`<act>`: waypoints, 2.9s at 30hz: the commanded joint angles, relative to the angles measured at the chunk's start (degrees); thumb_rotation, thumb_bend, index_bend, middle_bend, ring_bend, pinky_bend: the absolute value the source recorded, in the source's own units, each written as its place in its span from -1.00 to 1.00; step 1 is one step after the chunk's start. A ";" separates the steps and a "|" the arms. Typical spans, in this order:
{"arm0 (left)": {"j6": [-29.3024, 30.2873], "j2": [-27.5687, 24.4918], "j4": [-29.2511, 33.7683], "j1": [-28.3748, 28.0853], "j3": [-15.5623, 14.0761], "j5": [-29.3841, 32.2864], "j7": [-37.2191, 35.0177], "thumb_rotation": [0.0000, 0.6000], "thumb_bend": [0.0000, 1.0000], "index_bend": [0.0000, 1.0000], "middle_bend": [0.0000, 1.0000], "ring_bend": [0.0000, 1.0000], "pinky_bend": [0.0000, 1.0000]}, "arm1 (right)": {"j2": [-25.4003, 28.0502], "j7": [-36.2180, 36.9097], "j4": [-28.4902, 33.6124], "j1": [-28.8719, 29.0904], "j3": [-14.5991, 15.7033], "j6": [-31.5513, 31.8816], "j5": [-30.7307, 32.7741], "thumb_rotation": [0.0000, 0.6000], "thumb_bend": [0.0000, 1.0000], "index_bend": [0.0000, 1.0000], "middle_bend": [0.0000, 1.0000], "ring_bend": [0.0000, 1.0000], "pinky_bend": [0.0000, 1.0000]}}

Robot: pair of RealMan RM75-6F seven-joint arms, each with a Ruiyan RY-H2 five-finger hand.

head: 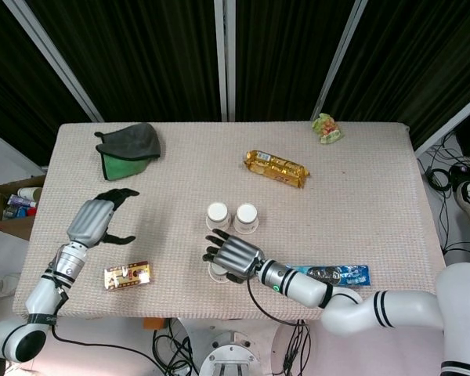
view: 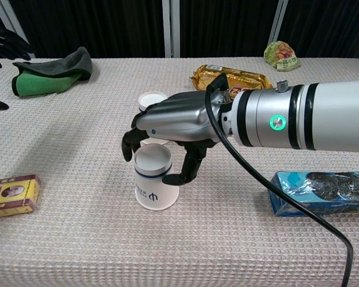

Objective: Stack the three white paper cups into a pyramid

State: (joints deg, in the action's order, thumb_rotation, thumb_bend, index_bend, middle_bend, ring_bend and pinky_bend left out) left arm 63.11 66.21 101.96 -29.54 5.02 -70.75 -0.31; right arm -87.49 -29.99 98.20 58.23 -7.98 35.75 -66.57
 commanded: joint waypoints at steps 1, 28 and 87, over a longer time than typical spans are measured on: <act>0.11 0.04 -0.20 0.27 0.04 -0.19 -0.20 1.00 -0.84 -0.63 -0.64 -0.67 -0.53 | -0.24 -1.28 0.18 0.19 0.82 2.21 0.57 1.00 -0.28 -0.33 -0.35 -0.81 -0.79; -0.30 0.39 -1.12 2.16 0.49 -1.44 -2.27 1.00 -0.84 -0.63 -0.64 -0.67 -0.53 | 14.93 -9.09 8.19 3.52 -4.34 10.61 13.67 1.00 -0.26 -0.18 -0.27 -0.76 -0.77; -2.19 0.46 -1.61 2.86 1.74 0.05 -2.43 1.00 -0.84 -0.63 -0.64 -0.67 -0.54 | 10.99 -4.41 1.22 14.88 0.77 9.89 26.18 1.00 -0.54 -0.76 -0.62 -0.80 -0.85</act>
State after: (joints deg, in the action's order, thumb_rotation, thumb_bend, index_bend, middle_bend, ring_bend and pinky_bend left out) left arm 60.93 66.68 100.35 -26.68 6.75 -70.71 -2.75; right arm -76.59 -34.36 99.27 73.10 -7.26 45.51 -40.39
